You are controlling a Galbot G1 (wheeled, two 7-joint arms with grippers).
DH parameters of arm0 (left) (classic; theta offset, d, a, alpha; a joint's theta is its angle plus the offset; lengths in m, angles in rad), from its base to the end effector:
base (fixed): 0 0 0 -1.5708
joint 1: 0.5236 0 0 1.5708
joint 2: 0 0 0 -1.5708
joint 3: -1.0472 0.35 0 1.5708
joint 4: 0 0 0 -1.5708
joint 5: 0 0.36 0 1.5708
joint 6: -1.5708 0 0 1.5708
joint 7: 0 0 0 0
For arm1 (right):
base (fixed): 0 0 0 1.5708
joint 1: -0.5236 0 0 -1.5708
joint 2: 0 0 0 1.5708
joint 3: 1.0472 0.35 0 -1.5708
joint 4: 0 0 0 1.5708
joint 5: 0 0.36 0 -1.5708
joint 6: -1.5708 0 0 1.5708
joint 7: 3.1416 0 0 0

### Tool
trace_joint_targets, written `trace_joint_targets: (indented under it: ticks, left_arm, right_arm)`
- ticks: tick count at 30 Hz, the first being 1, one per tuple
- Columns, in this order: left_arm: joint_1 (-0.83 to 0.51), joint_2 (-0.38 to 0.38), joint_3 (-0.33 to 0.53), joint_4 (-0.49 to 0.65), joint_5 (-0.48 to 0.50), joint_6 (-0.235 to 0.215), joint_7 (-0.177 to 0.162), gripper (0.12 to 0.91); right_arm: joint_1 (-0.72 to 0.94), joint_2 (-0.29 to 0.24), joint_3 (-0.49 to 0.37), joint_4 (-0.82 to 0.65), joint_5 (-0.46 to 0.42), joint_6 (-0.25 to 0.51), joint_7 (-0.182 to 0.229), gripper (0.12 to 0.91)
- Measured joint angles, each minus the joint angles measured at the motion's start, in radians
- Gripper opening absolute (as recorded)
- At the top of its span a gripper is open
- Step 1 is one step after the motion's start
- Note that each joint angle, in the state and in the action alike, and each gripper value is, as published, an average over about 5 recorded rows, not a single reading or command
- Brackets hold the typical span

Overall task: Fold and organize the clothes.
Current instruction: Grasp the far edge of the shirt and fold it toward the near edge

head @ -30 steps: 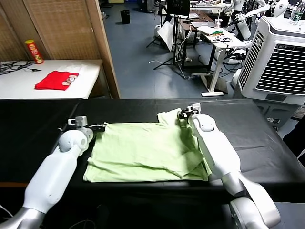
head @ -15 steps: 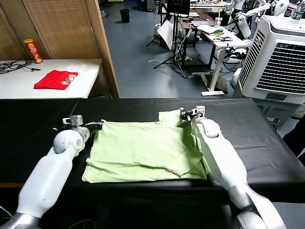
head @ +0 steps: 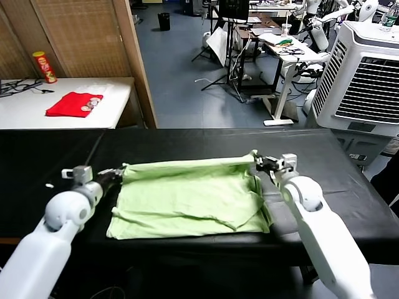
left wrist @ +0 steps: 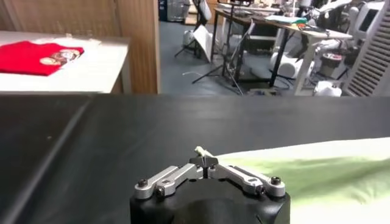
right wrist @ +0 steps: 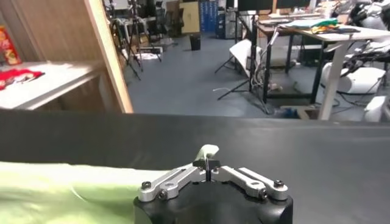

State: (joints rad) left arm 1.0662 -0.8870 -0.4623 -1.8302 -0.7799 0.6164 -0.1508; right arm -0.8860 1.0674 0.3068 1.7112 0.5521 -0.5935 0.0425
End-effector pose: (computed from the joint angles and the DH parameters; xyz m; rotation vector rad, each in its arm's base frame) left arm 0.3432 0.1462 -0.2198 -0.1271 -2.6585 -0.0019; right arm 0.3917 -0.0774 -0.2397 0.3075 -2.7077 0.0618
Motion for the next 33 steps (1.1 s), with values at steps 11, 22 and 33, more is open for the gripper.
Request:
trace_joint_targets:
  ticks: [11,22,33]
  left_arm:
    - [0.235,0.004,-0.135,-0.161,0.038,0.001,0.0,0.129]
    - [0.423,-0.028,-0.213,-0.259,0.08,-0.02,0.007,0.129]
    - [0.484,-0.055,-0.226,-0.274,0.106,-0.022,0.007,0.129]
  right_arm:
    - [-0.199,-0.059,0.039,0.225,0.007,-0.076,0.054,0.122]
    - [-0.341,-0.059,0.075,0.331,-0.01,-0.09,0.068,0.122]
    - [-0.413,-0.054,0.087,0.378,-0.029,-0.106,0.056,0.181]
